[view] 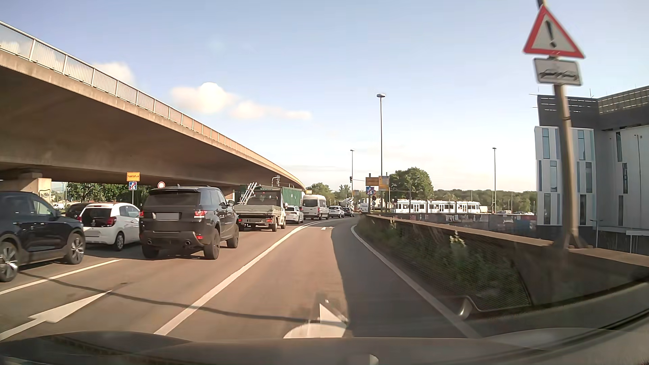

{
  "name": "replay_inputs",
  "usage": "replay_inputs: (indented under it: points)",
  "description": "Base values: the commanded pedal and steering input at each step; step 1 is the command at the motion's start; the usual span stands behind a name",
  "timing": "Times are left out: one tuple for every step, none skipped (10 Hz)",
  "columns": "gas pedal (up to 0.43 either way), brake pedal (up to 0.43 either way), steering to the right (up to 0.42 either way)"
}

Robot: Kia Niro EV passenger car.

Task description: Follow the waypoints while adhering to traffic rules and regulations

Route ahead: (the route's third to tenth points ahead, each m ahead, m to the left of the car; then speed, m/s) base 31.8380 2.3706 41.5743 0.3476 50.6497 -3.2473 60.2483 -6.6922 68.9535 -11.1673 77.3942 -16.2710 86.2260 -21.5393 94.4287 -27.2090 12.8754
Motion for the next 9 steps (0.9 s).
replay_inputs:
  points:
    - [0.047, 0.000, -0.005]
    - [0.067, 0.000, -0.005]
    - [0.067, 0.000, -0.005]
    - [0.067, 0.000, -0.005]
    - [0.067, 0.000, -0.004]
    - [0.079, 0.000, -0.001]
    - [0.079, 0.000, 0.001]
    - [0.079, 0.000, 0.004]
    - [0.079, 0.000, 0.006]
